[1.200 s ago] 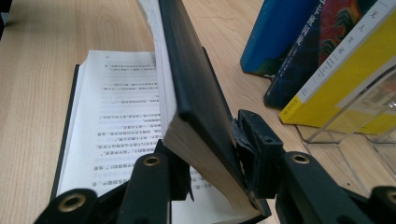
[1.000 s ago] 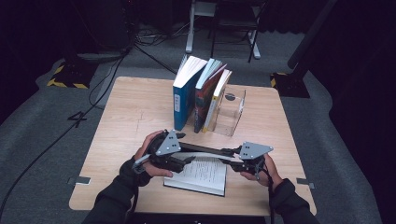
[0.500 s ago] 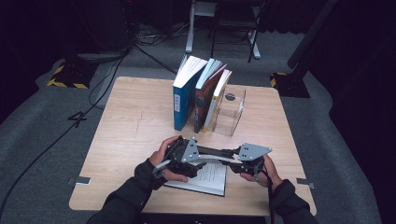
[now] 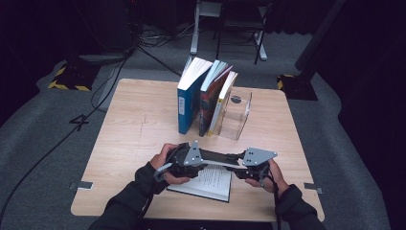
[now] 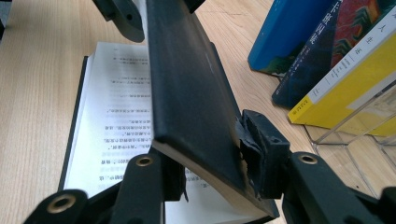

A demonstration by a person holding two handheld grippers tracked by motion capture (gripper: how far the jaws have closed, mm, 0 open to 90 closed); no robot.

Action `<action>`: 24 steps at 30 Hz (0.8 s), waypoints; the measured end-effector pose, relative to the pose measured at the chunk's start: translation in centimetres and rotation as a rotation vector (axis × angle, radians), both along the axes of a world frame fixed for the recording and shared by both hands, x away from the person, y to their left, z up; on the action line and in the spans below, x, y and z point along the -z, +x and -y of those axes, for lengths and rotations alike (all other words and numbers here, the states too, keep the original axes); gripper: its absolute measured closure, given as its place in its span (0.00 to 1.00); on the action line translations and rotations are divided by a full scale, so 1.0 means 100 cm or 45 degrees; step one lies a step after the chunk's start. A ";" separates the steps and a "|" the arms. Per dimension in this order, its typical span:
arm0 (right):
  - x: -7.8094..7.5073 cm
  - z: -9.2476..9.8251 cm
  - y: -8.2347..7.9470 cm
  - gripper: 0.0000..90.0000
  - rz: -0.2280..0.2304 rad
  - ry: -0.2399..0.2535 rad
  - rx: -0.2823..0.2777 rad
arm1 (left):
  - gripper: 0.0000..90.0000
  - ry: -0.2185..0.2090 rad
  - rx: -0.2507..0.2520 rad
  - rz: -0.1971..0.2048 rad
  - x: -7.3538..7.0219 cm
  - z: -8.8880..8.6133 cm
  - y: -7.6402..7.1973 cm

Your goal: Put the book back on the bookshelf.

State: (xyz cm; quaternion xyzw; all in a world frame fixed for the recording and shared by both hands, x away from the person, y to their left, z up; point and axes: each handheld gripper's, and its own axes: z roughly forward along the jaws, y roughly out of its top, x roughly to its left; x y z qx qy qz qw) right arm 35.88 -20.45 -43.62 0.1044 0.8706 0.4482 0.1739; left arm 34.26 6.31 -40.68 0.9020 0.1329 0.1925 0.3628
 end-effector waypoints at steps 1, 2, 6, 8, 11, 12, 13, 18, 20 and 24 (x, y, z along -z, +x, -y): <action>0.000 0.000 0.000 0.67 -0.009 0.005 0.000 | 0.59 0.005 0.002 0.000 0.000 0.000 0.000; 0.001 0.000 0.001 0.65 -0.024 0.010 -0.001 | 0.61 0.005 0.008 0.001 0.000 -0.001 0.000; 0.003 0.004 0.003 0.58 -0.042 0.012 0.009 | 0.64 0.018 0.026 0.002 0.000 -0.004 0.001; 0.005 0.006 0.004 0.63 -0.050 0.010 -0.001 | 0.64 0.026 0.028 -0.003 0.000 -0.007 0.002; 0.006 0.010 0.002 0.68 -0.023 0.029 0.007 | 0.63 0.013 0.027 -0.014 0.000 -0.010 0.005; 0.006 0.010 0.002 0.68 -0.023 0.029 0.007 | 0.63 0.013 0.033 -0.022 -0.001 -0.011 0.006; 0.006 0.009 0.001 0.69 -0.008 0.022 0.007 | 0.63 0.018 0.037 -0.026 -0.001 -0.012 0.006; 0.005 0.002 -0.002 0.70 0.023 -0.005 0.001 | 0.51 0.038 0.058 -0.045 -0.001 -0.012 0.007; 0.005 -0.001 -0.003 0.70 0.027 -0.014 0.002 | 0.46 0.058 0.045 -0.042 0.000 -0.008 0.005; 0.004 -0.003 -0.004 0.70 0.023 -0.017 0.013 | 0.46 0.080 0.026 -0.010 0.001 -0.003 0.003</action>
